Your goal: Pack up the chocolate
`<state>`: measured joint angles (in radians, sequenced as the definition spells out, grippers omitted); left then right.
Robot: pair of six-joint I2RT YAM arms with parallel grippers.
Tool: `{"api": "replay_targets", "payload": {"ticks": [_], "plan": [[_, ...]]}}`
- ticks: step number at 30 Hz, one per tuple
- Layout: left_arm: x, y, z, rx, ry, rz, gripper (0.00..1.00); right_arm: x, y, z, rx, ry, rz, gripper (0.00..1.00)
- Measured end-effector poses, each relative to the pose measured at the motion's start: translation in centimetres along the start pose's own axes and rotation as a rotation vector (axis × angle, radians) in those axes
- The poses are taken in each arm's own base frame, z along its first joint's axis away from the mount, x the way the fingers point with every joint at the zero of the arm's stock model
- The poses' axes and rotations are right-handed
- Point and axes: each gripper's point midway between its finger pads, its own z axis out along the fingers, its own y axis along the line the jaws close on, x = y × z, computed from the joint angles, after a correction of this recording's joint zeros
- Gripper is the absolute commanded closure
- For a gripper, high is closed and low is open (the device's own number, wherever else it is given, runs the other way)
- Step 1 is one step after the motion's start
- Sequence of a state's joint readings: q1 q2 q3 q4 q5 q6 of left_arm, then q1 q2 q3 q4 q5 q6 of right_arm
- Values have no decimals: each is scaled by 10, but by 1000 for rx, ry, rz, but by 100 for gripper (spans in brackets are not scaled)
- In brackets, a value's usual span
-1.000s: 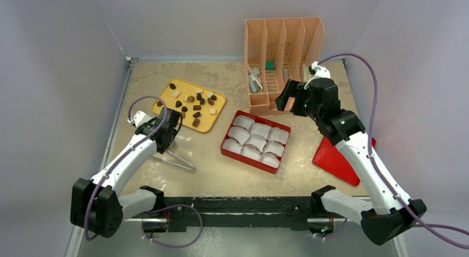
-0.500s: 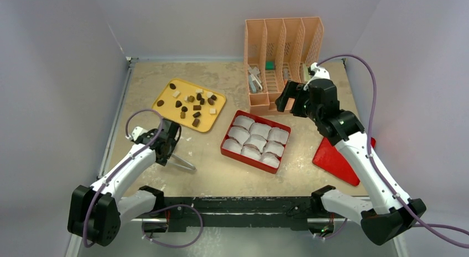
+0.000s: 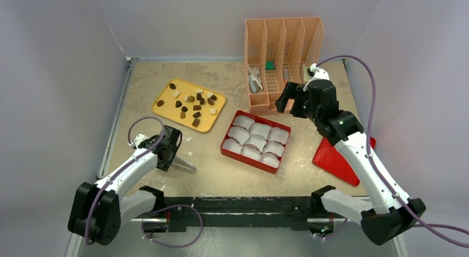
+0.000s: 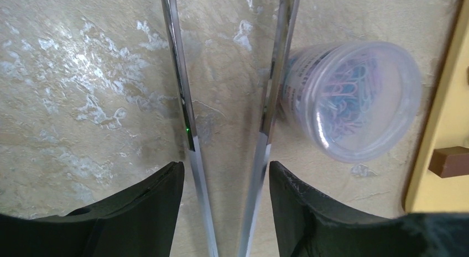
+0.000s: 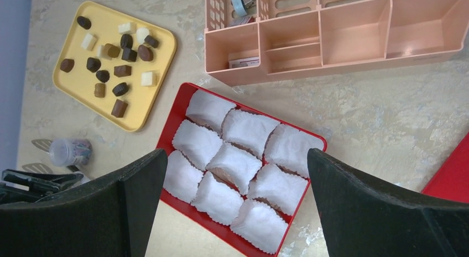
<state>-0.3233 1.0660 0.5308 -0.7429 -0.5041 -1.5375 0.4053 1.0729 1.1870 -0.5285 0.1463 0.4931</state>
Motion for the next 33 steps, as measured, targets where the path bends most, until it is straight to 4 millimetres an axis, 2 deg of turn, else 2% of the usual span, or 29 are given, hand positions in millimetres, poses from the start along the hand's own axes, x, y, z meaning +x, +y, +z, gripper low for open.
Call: {"api": "replay_targets", "payload": {"ticks": [5,16,22,29,32,33], "plan": [[8,6,9,-26,17,5,47,1,0,0,2,2,0,2],[8,12,9,-58,16,-19,53,2,-1,1,3,5,-1,2],[9,13,9,-63,16,-24,47,3,-1,2,3,6,-1,2],[10,12,11,-66,16,-24,45,5,-2,5,8,15,-2,2],[9,11,11,-68,15,-25,61,5,-2,6,9,17,-2,2],[9,12,11,-73,14,-27,63,5,-2,6,9,18,-3,2]]}}
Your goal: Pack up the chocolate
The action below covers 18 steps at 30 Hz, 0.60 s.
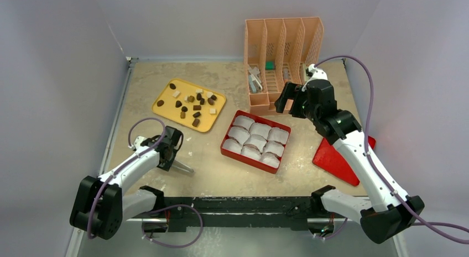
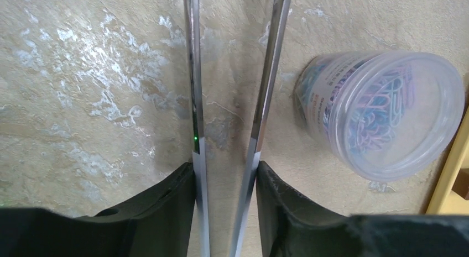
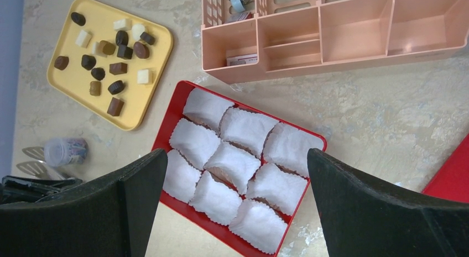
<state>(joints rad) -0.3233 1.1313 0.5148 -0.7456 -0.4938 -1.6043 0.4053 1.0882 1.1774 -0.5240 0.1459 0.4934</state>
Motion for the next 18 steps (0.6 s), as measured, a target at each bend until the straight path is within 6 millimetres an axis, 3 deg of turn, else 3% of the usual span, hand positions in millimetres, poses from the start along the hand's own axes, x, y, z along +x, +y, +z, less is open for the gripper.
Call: {"api": "replay_targets", "payload": {"ticks": [6,10,14,18], "plan": [[-1,3,-1,-9,-2,-7,63,-1,1,0,-4,-3,1,2],[-4,18,-8,-51,0,15,62,-1,1,0,-5,-3,1,2],[-17,16,-30,-53,-6,14,60,-1,1,0,-5,-3,1,2],[-39,-8,-65,28,-21,-35,58,-1,1,-1,-6,-5,1,2]]}}
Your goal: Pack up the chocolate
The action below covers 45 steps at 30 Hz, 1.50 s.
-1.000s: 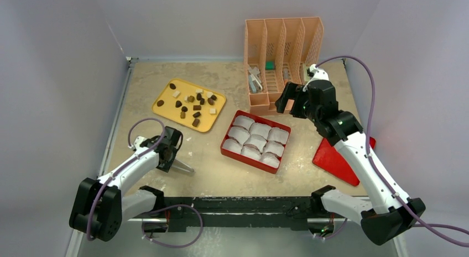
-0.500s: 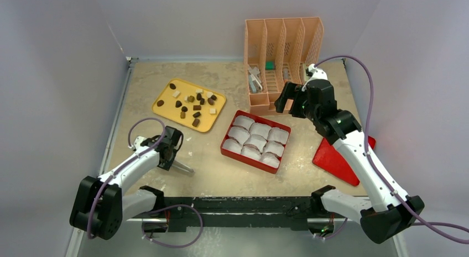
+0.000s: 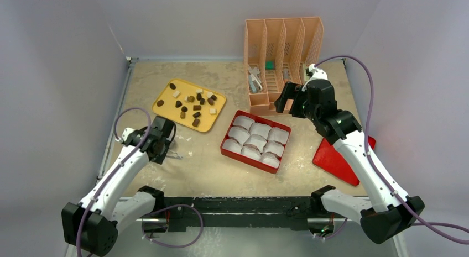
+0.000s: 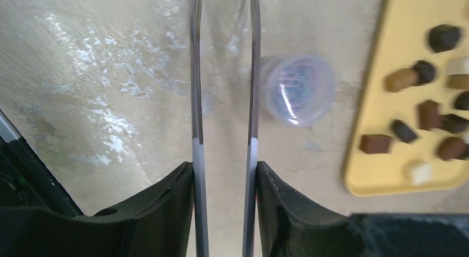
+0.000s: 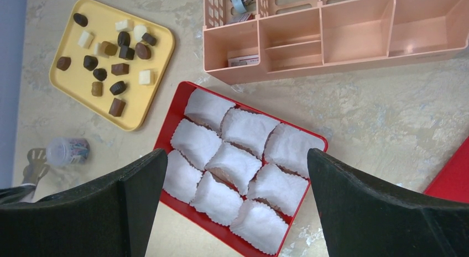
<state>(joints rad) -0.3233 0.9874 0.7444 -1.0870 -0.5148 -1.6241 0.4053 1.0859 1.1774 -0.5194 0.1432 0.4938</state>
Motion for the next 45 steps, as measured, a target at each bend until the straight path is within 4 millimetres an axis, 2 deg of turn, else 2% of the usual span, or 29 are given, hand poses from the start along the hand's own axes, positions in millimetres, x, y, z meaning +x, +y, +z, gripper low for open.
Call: {"api": "replay_targets", "payload": {"ticks": [3,10,14,18,25,29,36,45], "plan": [[-14,-12,-23,56,-7,-43,58,0,0,0,0,-1,2,2],[-42,-21,-58,116,-49,-61,61,0,0,-2,-3,-5,5,2],[-62,-41,-78,195,-106,32,64,-3,1,-6,-9,-15,6,2],[-70,-67,-90,285,-143,204,64,-4,1,-9,-14,-24,8,2],[-53,-97,-99,453,-102,527,64,-5,0,-13,-15,-29,8,2],[-39,-106,-95,478,-61,685,66,-5,0,-14,-14,-33,8,2],[-18,-105,-74,445,11,923,66,-4,-2,-15,-9,-35,8,2],[6,-107,-60,460,110,1072,66,-4,-5,-14,6,-37,6,2]]}}
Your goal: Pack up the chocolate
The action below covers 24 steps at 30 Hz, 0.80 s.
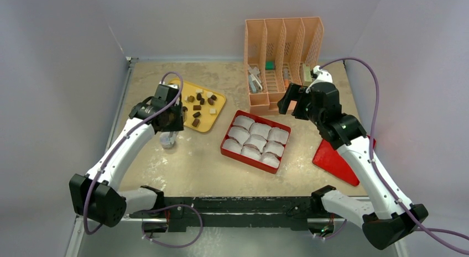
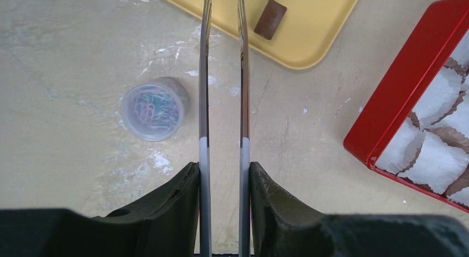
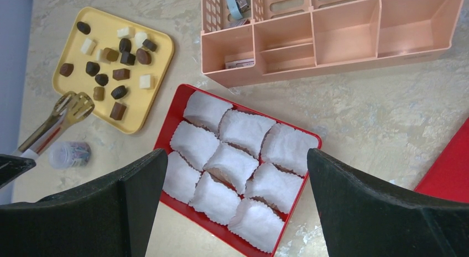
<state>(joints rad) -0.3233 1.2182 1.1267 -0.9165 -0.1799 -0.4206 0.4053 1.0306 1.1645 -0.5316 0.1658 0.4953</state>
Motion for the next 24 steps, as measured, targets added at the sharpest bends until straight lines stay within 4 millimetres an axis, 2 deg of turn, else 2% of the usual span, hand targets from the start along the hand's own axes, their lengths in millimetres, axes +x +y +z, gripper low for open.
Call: {"api": "replay_targets", "payload": {"ticks": [10,24], "plan": [[3,-22,15,74,43,50,64,0,-1,0,3,0,-6,2],[6,-34,21,110,59,95,62,1,-1,2,6,5,-9,2]]}}
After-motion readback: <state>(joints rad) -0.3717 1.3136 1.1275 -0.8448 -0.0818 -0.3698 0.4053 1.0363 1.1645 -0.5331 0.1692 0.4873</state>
